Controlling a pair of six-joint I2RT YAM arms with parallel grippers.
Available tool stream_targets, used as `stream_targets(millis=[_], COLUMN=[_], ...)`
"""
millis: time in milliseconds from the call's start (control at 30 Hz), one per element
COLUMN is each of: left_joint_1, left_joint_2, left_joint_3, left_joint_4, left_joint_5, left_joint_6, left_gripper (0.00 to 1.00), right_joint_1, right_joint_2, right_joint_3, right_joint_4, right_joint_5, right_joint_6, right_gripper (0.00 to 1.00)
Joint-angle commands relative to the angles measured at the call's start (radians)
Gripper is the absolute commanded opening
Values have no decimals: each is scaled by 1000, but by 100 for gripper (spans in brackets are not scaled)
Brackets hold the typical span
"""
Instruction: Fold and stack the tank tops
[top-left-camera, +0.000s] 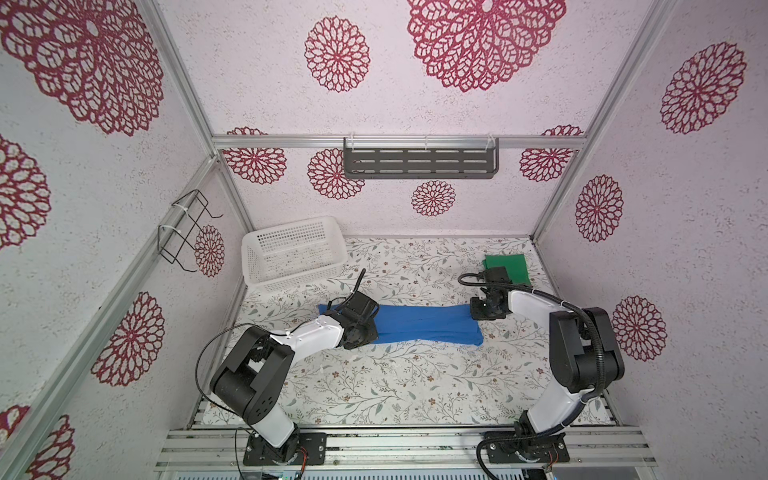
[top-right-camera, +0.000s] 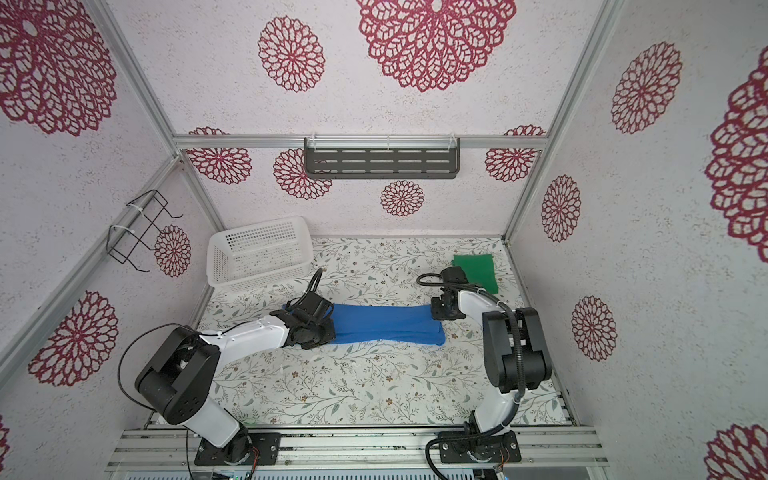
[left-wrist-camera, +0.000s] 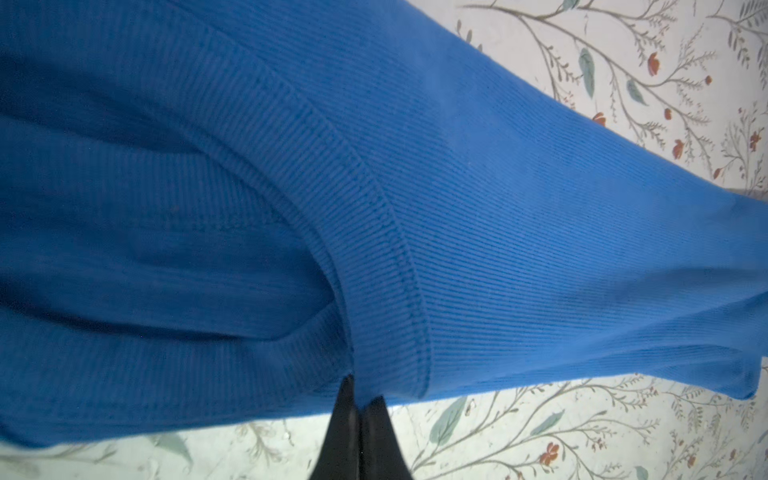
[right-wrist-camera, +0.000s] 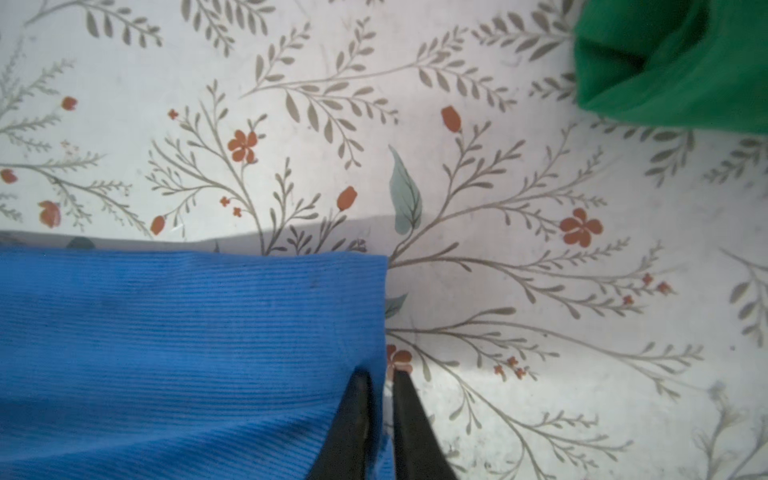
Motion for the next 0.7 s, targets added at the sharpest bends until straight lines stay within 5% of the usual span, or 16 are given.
stream_targets(millis=[0,100,300,500,667], left_joint_1=[-6,-18,-20,-46,-31], left_joint_2=[-25,-81,-161,80,229], left_joint_3=[6,20,84,304,296], left_joint_4=[-36,-133,-211,-186,-107], left_joint_5=[-18,-46,-85,-93,-25], left_joint_6=[-2,11,41,148,134], left_gripper=[39,49,50,48,45], right_joint_1=[-9,-8,92,135,133], right_joint_2=[-48,-121,-201,-95,-44], right_joint_3=[37,35,-2,-36,-61], right_joint_4=[-52,-110,-101,-18,-22], right_joint_5=[13,18,-55,-62,19], right_joint_6=[-10,9,76,146,184], right_gripper=[35,46,46,30,22])
